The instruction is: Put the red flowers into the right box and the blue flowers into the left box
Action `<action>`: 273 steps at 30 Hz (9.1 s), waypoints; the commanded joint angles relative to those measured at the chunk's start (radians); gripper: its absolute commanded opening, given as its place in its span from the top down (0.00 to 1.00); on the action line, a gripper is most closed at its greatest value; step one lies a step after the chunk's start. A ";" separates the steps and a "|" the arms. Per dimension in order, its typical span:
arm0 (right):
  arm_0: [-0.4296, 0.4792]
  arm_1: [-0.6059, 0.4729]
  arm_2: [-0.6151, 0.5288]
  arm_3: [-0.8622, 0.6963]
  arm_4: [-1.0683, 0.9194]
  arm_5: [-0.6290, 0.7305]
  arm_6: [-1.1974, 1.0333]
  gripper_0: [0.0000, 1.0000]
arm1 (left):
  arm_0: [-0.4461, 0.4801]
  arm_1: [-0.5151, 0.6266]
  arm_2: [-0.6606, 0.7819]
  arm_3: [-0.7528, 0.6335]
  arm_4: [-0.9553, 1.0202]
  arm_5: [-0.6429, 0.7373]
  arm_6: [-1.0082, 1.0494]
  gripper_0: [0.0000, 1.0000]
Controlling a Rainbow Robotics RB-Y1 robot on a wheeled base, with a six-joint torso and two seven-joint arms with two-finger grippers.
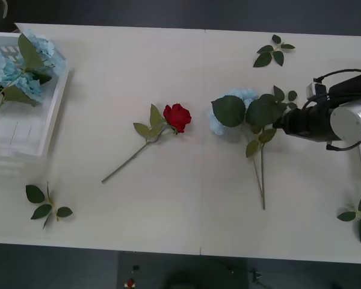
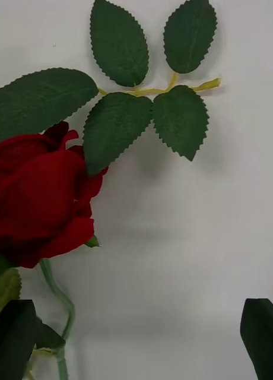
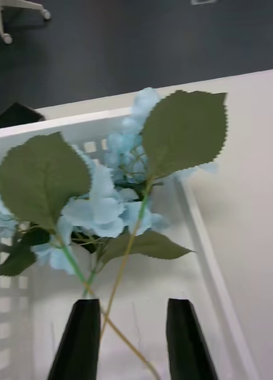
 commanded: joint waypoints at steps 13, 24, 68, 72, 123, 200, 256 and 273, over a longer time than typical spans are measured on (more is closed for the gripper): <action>-0.018 0.120 -0.004 -0.009 0.168 0.044 -0.078 0.00 | -0.261 -0.057 -0.442 -0.054 0.238 -0.094 0.044 0.00; -0.055 0.233 -0.004 0.067 0.295 0.044 -0.107 0.00 | -0.331 -0.309 -0.619 -0.037 -0.078 -0.121 0.068 0.00; -0.151 0.258 -0.104 0.127 0.242 0.137 -0.039 1.00 | -0.258 -0.402 -0.927 -0.033 -0.630 -0.106 0.141 0.11; -0.151 0.225 -0.216 0.087 0.185 0.226 0.125 1.00 | -0.244 -0.402 -0.927 -0.033 -0.650 -0.100 0.154 0.19; -0.159 -0.324 -0.279 0.388 -0.131 0.028 0.804 0.00 | -0.075 -0.338 -0.623 -0.076 -0.371 -0.103 0.013 1.00; -0.013 0.143 -0.234 -0.083 -0.475 0.111 0.953 0.00 | -0.209 -0.424 -0.597 -0.109 0.425 -0.172 -0.071 1.00; 0.309 0.153 -0.317 -0.365 -1.274 -0.153 1.683 0.00 | -0.308 -0.846 -0.652 -0.261 0.589 -0.380 -0.217 1.00; 0.182 0.231 -0.254 -0.243 -1.222 -0.154 1.656 0.00 | -0.307 -0.849 -0.695 -0.247 0.589 -0.380 -0.194 1.00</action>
